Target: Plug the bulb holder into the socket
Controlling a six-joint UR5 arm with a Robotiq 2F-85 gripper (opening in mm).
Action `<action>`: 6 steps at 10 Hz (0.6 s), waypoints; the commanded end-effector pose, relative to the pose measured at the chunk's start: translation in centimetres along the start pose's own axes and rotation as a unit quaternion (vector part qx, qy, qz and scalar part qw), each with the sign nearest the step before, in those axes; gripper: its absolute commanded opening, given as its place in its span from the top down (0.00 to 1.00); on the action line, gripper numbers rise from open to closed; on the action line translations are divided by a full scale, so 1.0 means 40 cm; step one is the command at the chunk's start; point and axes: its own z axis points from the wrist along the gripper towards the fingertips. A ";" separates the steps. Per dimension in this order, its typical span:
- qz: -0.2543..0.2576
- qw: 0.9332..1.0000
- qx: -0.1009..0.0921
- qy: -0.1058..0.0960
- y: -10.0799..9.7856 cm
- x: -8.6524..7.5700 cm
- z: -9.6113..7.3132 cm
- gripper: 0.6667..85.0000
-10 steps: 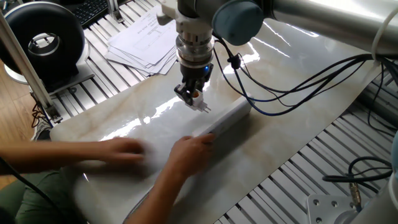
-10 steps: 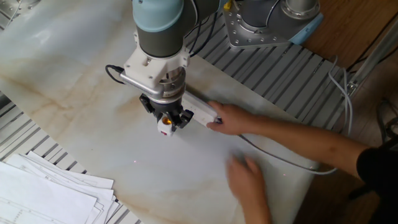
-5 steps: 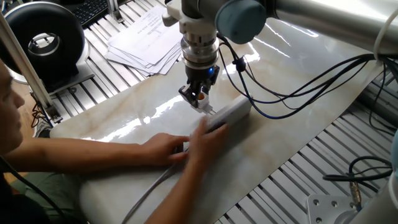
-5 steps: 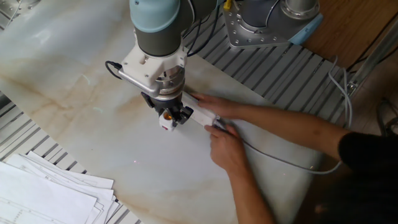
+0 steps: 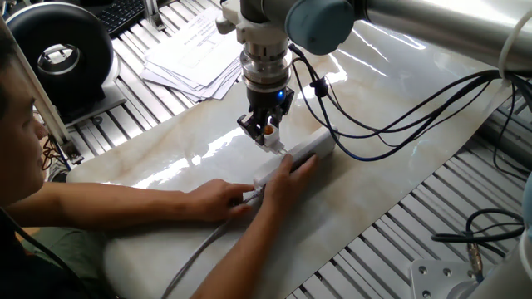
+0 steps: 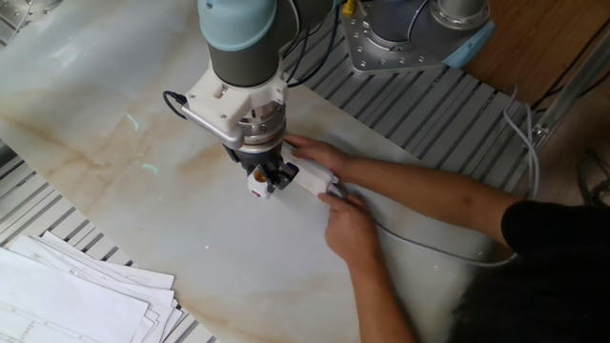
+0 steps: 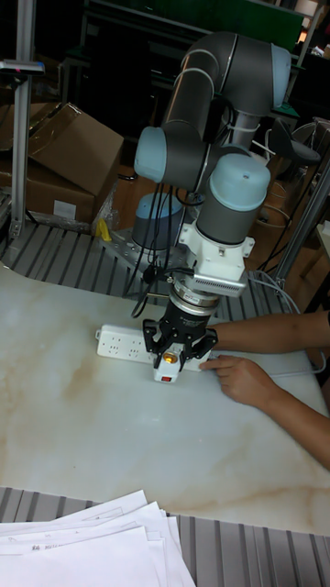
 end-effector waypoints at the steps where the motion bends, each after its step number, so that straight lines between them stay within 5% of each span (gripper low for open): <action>1: 0.008 1.000 -0.001 0.004 0.003 0.010 -0.007 0.99; 6: 0.008 1.000 0.004 0.006 -0.006 0.013 -0.006 0.99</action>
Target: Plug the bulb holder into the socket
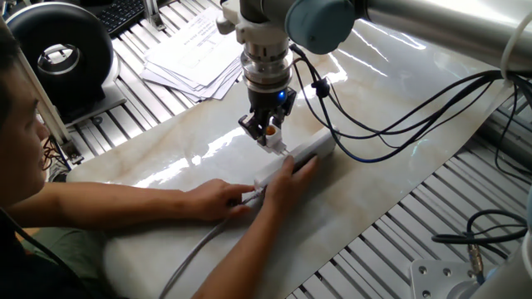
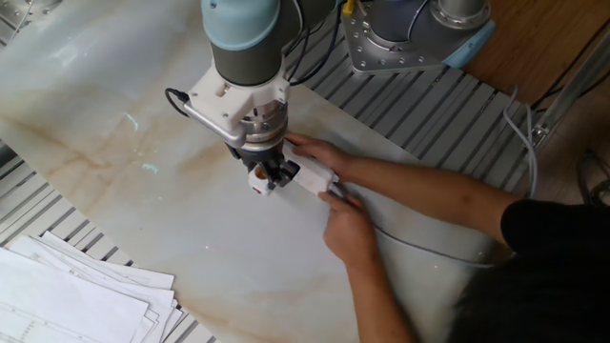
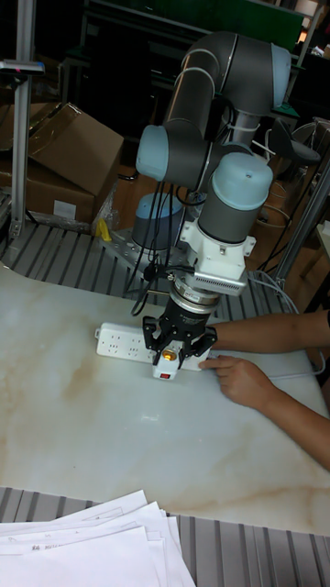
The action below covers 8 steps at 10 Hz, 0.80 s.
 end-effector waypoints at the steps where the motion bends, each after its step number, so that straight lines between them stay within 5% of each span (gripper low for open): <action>1: 0.002 1.000 -0.002 0.002 -0.001 0.002 -0.002 0.99; 8: -0.010 1.000 -0.001 0.003 -0.003 0.004 -0.002 0.99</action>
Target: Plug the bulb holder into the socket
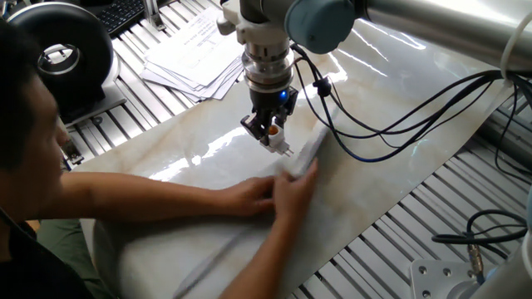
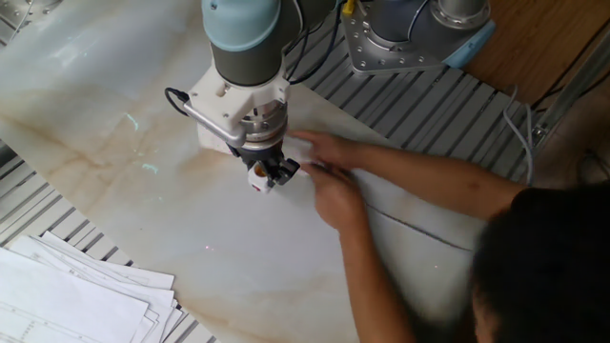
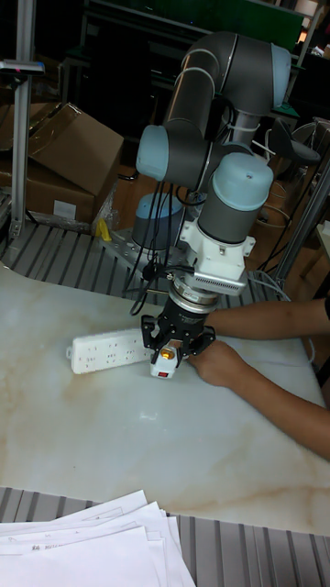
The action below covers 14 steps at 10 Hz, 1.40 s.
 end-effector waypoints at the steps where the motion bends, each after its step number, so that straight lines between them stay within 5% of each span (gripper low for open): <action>1: -0.013 1.000 -0.005 0.002 0.003 0.000 -0.003 0.99; 5: -0.023 1.000 -0.004 0.002 0.002 -0.001 -0.003 0.99; 7: -0.096 0.995 -0.012 -0.002 0.029 -0.010 -0.014 0.99; 8: -0.158 0.987 0.005 -0.007 0.018 -0.024 -0.023 0.99; 11: -0.290 0.956 -0.023 -0.032 0.070 -0.049 -0.026 0.99; 14: -0.426 0.904 0.001 -0.011 0.012 -0.047 -0.030 0.99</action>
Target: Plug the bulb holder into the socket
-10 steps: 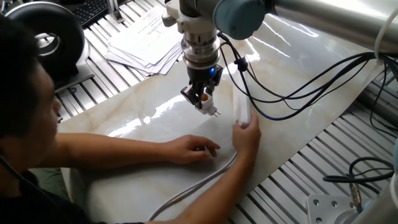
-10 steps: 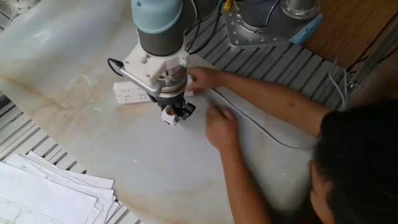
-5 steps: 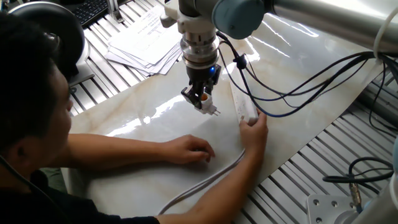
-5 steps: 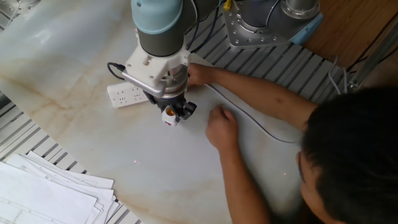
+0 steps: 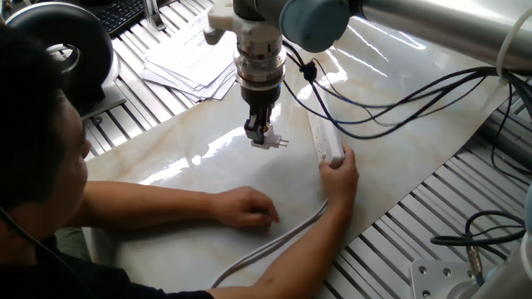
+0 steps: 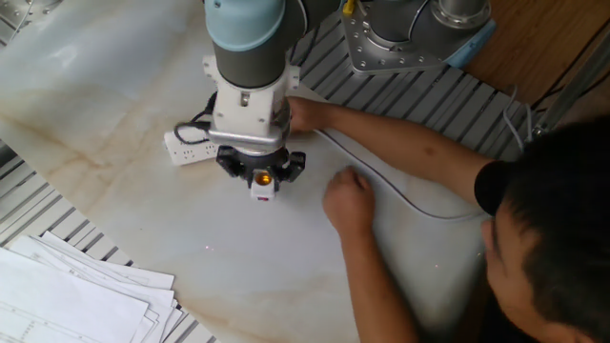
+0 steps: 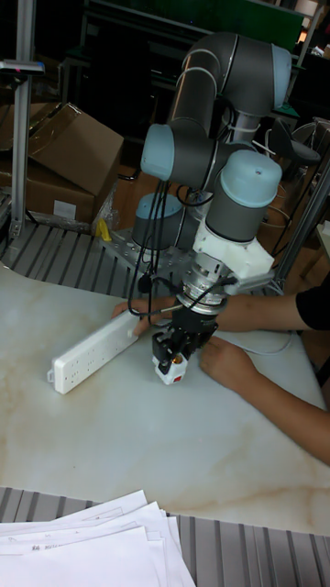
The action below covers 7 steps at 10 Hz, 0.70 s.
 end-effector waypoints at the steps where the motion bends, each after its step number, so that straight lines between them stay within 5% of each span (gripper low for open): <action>1: -0.164 0.986 0.000 0.013 -0.021 0.010 -0.006 0.99; 6: -0.361 0.932 0.021 0.031 -0.104 0.028 -0.019 0.99; 7: -0.376 0.926 0.022 0.032 -0.110 0.030 -0.020 0.99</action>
